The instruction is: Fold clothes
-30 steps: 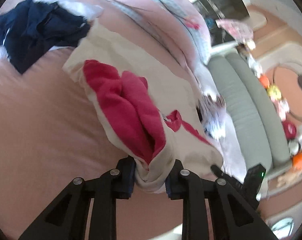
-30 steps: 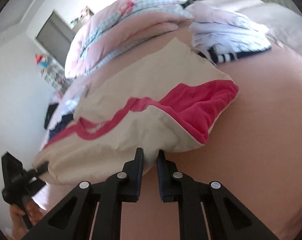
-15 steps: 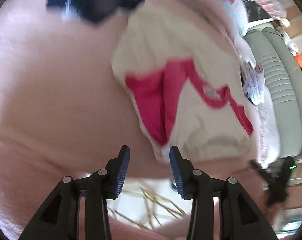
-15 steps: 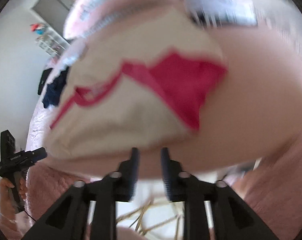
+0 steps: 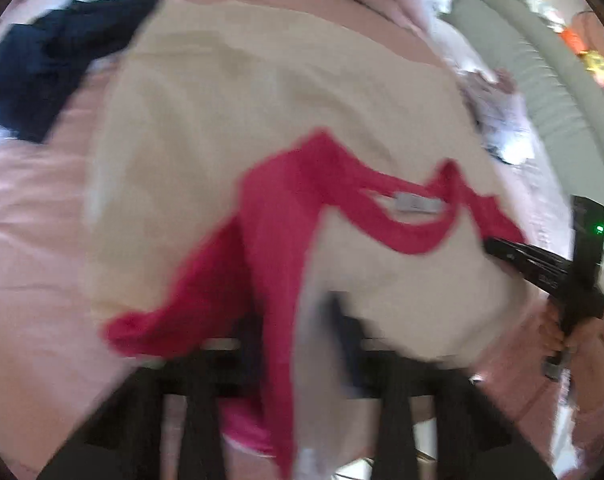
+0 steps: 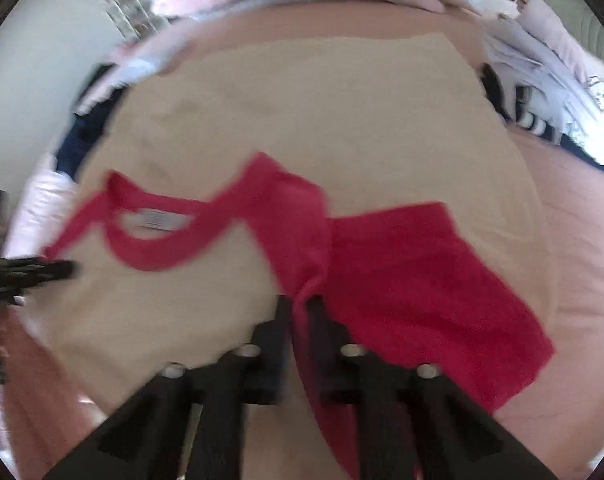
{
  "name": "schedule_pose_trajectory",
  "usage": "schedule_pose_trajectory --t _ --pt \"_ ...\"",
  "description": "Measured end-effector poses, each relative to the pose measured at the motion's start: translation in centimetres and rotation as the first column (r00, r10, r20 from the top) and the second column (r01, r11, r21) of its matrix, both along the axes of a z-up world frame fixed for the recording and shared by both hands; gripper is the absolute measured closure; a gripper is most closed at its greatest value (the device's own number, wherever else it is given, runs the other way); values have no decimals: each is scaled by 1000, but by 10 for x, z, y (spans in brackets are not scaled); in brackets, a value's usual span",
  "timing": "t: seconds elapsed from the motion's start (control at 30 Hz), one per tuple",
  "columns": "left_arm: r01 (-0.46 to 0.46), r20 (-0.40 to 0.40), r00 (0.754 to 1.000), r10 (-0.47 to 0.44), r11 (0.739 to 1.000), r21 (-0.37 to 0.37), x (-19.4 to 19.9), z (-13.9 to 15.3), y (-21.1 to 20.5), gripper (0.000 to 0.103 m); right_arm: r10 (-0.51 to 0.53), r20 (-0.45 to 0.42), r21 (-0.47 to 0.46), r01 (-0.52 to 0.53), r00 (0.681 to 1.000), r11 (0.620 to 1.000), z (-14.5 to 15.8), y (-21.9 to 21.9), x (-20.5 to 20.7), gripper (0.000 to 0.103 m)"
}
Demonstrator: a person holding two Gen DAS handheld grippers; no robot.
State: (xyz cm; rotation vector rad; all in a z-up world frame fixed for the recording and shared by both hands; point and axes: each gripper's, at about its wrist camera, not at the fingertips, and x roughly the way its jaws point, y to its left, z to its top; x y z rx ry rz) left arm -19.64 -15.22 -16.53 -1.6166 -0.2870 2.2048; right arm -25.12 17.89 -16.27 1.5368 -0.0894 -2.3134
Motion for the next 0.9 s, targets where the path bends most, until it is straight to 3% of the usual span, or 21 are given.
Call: schedule_pose_trajectory --t 0.07,0.17,0.23,0.3,0.37,0.4,0.43,0.5,0.57,0.6,0.63,0.7,0.8,0.83,0.87,0.9 --pt "40 -54 998 -40 999 1 2 14 8 94 3 -14 -164 -6 1000 986 5 10 8 99" --pt "62 -150 987 -59 998 18 -3 39 13 94 -51 -36 -113 47 998 992 9 27 12 99" --pt "68 -208 976 -63 998 14 -8 52 16 94 -99 -99 -107 89 990 990 26 43 17 100" --pt "55 -190 980 -52 998 14 -17 42 10 93 -151 -152 -79 140 977 987 32 55 15 100" --pt "17 -57 998 -22 996 -86 -33 -6 8 93 -203 -172 -35 200 964 979 26 65 8 99" --pt "20 -9 1000 -21 995 -100 -37 -24 6 92 -218 -91 -1 219 972 976 8 67 2 99" --pt "-4 -34 999 2 999 -52 -36 -22 -1 92 -234 -10 35 234 972 972 -11 68 -5 99" --pt "-56 -77 995 56 998 5 -30 -4 -14 92 -256 13 -9 256 967 967 -16 69 5 97" --pt "-84 -135 987 91 995 53 -19 18 -27 89 -243 -16 -70 241 970 968 -4 68 17 89" --pt "-82 -155 984 91 995 63 -14 25 -31 80 -237 -31 -100 233 971 967 2 68 24 67" --pt "-73 -154 985 79 996 50 -8 28 -35 66 -226 -15 -94 223 974 970 4 66 24 54" --pt "-35 -126 991 38 999 29 -7 25 -32 56 -159 -8 -18 159 987 987 5 55 21 53" --pt "-38 -143 989 36 999 -9 -3 11 -19 59 -110 49 -20 111 993 994 -3 48 13 53" --pt "-28 -134 991 21 998 -49 -2 2 -12 80 -93 68 -21 95 993 995 -6 46 10 53" --pt "-10 -114 993 -1 995 -96 -3 -8 -4 88 -107 54 -22 108 993 994 -2 49 11 54" --pt "-7 -113 994 -6 994 -112 -2 -11 0 89 -120 40 -24 121 992 992 2 53 12 54"
